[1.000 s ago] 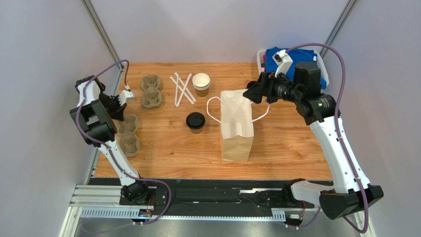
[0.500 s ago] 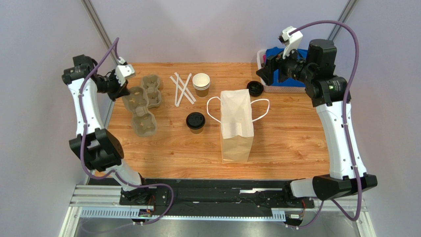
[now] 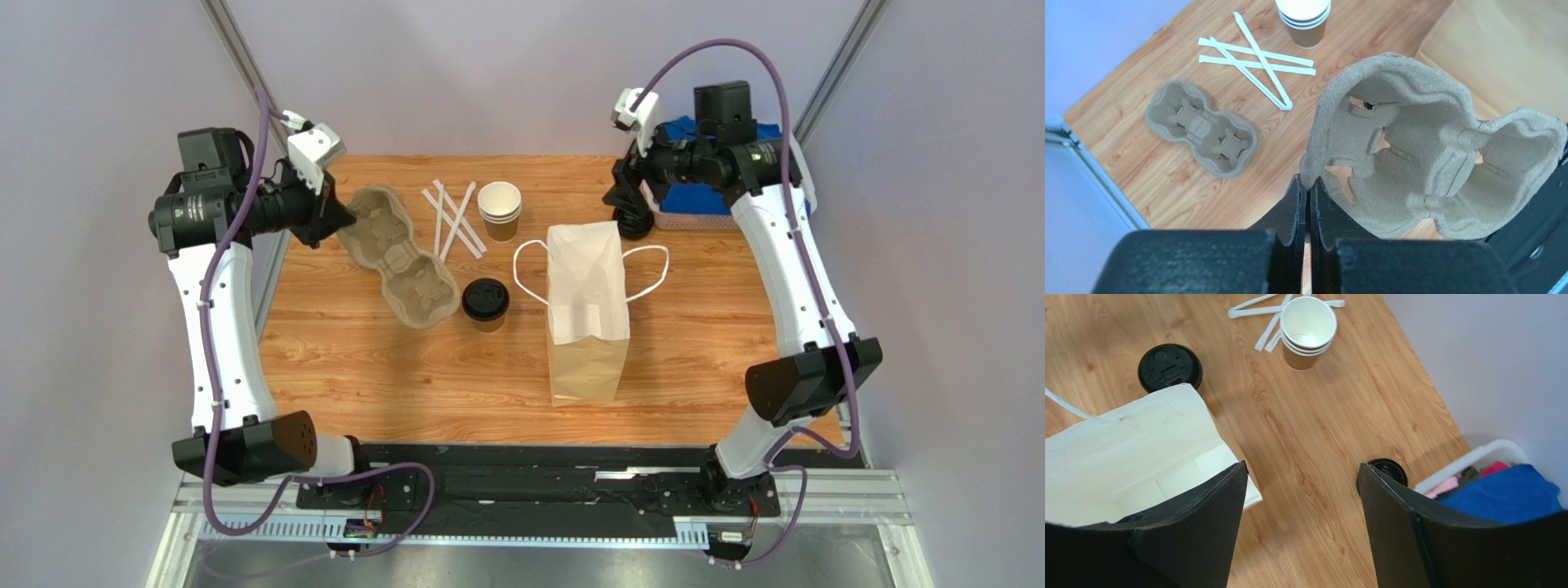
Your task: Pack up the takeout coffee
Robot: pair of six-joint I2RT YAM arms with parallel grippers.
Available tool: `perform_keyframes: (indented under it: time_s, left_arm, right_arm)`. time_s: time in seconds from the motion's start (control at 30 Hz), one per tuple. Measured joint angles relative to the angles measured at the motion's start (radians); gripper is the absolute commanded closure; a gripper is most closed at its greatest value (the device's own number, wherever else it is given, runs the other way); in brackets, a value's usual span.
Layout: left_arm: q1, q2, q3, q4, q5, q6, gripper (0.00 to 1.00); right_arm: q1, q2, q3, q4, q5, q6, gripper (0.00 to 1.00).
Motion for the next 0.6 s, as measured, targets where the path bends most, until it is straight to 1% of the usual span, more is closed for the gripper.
perform_keyframes:
  time_s: [0.13,0.3,0.43,0.6]
  left_arm:
    - [-0.03,-0.031,-0.012,0.08,-0.072,-0.141,1.0]
    - [-0.065,-0.107,-0.034,0.181,-0.192,-0.266,1.0]
    - [-0.101,-0.159,-0.019,0.234,-0.246,-0.319,1.0]
    - [-0.145,-0.167,0.034,0.271,-0.256,-0.346,1.0]
  right_arm:
    - [0.056,0.034,0.0,-0.032,-0.004,-0.061,0.32]
    - [0.096,0.056,0.0,-0.07,-0.006,-0.124,0.35]
    - [0.108,0.069,-0.015,-0.101,0.001,-0.175,0.38]
    - [0.12,0.088,-0.03,-0.146,0.012,-0.227,0.41]
